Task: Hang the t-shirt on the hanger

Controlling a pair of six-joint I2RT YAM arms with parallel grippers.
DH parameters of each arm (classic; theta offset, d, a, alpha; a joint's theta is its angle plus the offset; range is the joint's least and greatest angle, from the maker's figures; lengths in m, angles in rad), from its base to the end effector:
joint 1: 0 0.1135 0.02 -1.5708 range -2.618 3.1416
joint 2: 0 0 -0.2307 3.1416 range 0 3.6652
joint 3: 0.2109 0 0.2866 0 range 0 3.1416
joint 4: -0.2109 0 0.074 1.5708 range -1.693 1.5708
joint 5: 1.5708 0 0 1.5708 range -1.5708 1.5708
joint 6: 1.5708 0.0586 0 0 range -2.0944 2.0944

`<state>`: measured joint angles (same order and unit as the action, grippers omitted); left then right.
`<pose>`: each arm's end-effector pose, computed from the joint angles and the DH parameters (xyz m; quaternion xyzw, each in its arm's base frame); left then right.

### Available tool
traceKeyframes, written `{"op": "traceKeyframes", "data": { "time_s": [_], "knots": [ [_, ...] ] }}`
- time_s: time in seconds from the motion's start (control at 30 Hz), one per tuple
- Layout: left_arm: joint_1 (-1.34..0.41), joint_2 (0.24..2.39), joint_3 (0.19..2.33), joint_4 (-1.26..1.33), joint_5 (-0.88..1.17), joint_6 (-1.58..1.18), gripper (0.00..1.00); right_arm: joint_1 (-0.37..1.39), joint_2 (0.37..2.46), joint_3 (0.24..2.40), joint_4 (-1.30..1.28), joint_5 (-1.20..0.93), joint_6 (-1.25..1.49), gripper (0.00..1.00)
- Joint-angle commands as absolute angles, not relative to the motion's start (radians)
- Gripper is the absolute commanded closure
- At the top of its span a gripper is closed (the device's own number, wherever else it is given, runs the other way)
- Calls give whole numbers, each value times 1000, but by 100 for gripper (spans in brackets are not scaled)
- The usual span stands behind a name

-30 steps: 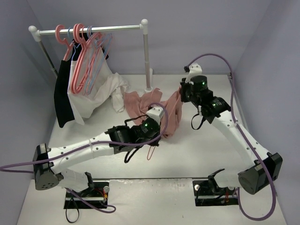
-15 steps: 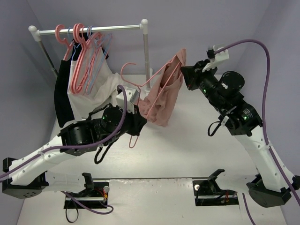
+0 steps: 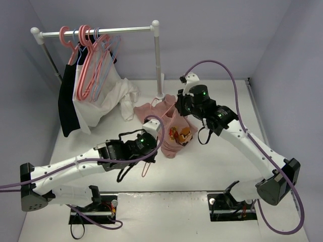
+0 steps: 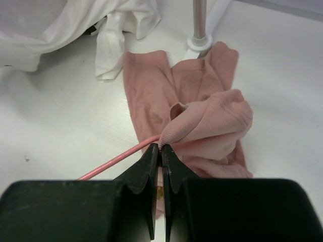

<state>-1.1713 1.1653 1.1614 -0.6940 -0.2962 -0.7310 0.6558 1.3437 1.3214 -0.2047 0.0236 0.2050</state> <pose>0.1360 -0.2781 0.3008 0.1349 0.8883 -0.2627 0.3517 0.3010 0.2299 0.3622 -0.1677 0.7644 0.2513 0.5695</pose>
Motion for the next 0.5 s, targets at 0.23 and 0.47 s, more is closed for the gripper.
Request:
{"op": "traceKeyframes", "data": {
  "time_s": [0.23,0.47],
  "knots": [
    [-1163,980,1160,-604,-125,-521,100,617,1247,1333,-129,32,-99,100],
    [-1145,1000,1091,-481,-14,-468,100,600,1188,1290,-132,-112,-201,100]
  ]
}}
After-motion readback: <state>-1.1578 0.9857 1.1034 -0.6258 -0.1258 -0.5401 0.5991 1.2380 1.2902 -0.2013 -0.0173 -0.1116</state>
